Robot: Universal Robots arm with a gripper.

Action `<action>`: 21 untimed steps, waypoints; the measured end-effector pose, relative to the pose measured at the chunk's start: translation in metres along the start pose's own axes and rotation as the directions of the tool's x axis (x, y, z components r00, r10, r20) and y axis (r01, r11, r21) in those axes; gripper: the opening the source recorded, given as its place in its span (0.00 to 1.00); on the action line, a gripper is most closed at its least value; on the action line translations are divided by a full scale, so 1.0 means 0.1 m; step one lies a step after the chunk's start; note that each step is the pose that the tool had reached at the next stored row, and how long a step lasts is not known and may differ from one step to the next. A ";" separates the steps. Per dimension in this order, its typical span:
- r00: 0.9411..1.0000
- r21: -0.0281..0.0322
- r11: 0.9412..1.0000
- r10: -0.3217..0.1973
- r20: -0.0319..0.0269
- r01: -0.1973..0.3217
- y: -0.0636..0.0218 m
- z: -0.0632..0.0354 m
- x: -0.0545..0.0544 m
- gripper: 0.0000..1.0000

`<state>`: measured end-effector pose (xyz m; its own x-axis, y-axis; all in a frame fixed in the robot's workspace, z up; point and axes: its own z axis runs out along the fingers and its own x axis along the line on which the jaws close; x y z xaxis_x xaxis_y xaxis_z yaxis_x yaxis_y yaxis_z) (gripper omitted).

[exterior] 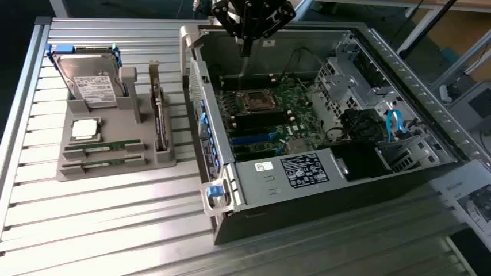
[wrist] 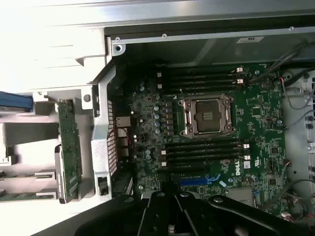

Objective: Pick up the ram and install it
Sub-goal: 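Reach for the ram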

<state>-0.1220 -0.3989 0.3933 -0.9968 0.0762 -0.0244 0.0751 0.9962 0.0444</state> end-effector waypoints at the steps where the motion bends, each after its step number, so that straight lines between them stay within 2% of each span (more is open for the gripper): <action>1: 1.000 0.000 1.000 0.000 0.000 0.000 0.000 0.000 0.00 0.10; 12: 1.000 0.000 1.000 0.000 0.000 0.000 0.000 0.001 0.01 0.10; 21: 1.000 0.000 1.000 0.000 0.000 0.000 -0.009 -0.003 0.12 0.10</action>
<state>-0.1343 -0.3989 0.3933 -0.9968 0.0763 -0.0245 0.0751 0.9962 0.0444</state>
